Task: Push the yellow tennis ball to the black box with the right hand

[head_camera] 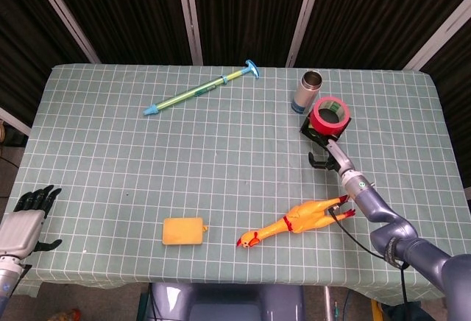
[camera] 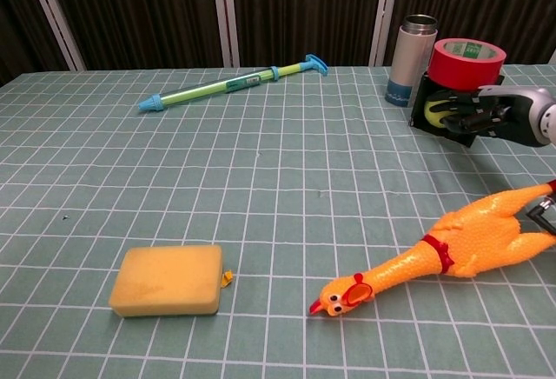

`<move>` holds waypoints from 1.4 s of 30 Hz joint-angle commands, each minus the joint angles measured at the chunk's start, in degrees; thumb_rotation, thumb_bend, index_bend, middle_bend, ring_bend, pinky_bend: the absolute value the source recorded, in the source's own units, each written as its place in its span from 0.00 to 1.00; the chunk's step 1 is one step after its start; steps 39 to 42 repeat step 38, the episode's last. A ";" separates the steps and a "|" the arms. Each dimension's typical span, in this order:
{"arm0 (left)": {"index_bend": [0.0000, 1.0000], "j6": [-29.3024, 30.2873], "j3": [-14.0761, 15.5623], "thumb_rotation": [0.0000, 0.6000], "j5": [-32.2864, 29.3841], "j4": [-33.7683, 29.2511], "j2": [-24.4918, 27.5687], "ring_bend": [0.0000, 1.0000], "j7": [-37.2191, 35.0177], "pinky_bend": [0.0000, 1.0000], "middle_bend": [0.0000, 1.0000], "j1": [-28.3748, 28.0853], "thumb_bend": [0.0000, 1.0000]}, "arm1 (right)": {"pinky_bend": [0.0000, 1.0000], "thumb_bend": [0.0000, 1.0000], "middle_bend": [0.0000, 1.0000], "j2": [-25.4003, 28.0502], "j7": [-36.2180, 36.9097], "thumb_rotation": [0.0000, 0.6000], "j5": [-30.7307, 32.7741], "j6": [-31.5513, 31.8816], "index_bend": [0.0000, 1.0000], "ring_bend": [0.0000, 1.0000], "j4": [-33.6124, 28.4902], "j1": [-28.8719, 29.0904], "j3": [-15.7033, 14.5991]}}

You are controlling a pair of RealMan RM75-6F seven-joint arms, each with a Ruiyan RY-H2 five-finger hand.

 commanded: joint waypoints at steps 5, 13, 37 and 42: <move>0.00 1.39 0.28 1.00 1.46 -0.71 1.00 0.00 -1.45 0.00 0.00 0.52 0.11 | 0.00 0.64 0.04 3.51 -0.72 1.00 -2.78 6.06 0.00 0.00 -6.83 -2.73 -3.22; 0.00 5.72 1.12 1.00 4.80 -2.10 2.53 0.00 -2.64 0.00 0.00 2.49 0.11 | 0.00 0.64 0.03 10.88 -11.67 1.00 -6.00 14.76 0.00 0.00 -21.99 -8.42 -8.31; 0.00 10.82 3.78 1.00 14.01 -3.11 5.11 0.00 -6.78 0.00 0.00 4.99 0.11 | 0.00 0.44 0.00 9.83 -91.64 1.00 -0.21 61.92 0.00 0.00 -31.79 -37.90 -5.22; 0.00 10.56 3.68 1.00 13.88 -3.02 5.03 0.00 -6.76 0.00 0.00 4.85 0.11 | 0.00 0.44 0.00 10.49 -91.27 1.00 -0.34 61.13 0.00 0.00 -32.87 -37.97 -5.58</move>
